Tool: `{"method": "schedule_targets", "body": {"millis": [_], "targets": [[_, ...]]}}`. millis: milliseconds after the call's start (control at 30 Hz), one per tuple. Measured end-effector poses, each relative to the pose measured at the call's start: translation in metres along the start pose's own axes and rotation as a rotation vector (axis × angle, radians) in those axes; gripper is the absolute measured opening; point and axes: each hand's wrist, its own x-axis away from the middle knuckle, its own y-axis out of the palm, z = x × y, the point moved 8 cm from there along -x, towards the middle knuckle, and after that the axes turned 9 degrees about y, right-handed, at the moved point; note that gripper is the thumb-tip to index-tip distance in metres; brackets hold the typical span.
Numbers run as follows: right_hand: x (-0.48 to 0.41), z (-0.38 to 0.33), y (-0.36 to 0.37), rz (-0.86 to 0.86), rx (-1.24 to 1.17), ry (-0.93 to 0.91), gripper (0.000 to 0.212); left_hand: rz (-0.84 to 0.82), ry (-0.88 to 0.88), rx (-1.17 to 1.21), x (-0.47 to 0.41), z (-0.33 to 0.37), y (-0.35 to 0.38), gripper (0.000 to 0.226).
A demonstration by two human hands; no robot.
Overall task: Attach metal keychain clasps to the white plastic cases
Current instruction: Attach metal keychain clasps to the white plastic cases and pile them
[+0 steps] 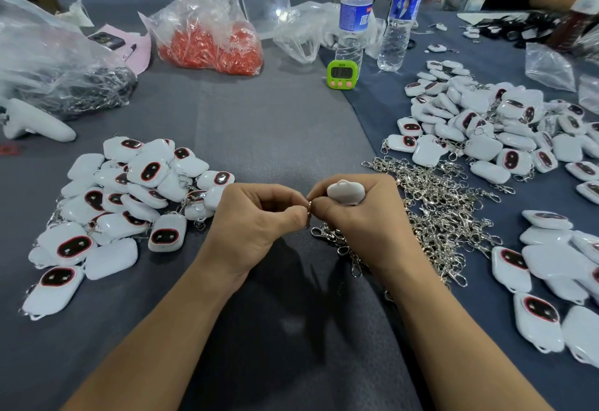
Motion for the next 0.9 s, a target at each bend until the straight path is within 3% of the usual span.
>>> {"method": "schedule_targets", "body": {"millis": [233, 900], "targets": [[-0.002, 0.014, 0.004, -0.053, -0.242, 0.161, 0.006, 0.016, 0.018, -0.014, 0.0, 0.004, 0.003, 0.015], [-0.002, 0.023, 0.015, -0.167, -0.337, 0.226, 0.003, 0.075, 0.088, -0.082, 0.003, 0.007, -0.004, 0.013]]}}
